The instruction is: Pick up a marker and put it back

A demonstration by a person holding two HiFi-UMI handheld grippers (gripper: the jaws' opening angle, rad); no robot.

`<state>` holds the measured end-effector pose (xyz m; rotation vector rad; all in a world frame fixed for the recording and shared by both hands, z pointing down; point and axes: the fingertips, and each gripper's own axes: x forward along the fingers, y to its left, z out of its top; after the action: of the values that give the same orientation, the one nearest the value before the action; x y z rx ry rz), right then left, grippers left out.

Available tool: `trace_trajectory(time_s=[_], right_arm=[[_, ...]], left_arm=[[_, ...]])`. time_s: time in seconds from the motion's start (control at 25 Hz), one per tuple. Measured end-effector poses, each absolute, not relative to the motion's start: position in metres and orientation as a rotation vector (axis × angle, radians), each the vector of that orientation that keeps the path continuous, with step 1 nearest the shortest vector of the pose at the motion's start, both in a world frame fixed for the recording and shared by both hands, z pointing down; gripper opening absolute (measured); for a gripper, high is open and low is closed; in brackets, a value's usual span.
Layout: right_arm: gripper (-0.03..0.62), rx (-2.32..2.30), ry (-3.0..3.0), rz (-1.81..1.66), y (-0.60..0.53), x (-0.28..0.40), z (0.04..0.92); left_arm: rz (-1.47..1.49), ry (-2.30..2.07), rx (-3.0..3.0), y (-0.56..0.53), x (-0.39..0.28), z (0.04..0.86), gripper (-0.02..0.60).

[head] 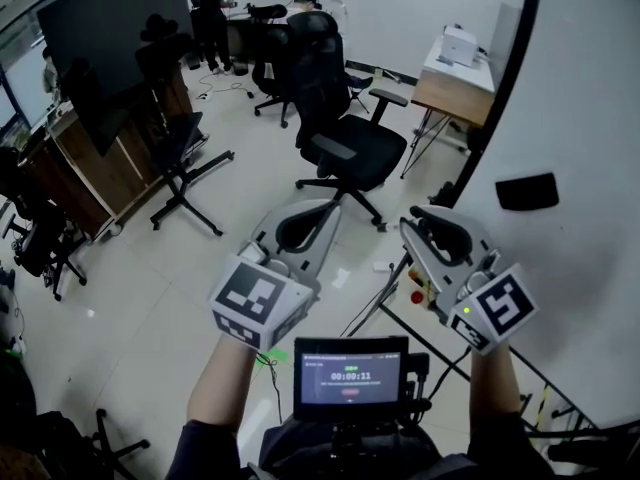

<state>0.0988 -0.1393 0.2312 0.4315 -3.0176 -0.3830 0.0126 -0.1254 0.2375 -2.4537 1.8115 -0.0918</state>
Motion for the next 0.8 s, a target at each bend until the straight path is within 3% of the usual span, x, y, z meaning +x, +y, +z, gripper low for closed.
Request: trace_trajectory(time_s=[0.8], right_arm=[[0.092,-0.047,-3.145,-0.218,-0.146,0.110,0.257]], left_arm=[[-0.202,2.212,-2.160,-0.104,0.023,0.252,0.000]])
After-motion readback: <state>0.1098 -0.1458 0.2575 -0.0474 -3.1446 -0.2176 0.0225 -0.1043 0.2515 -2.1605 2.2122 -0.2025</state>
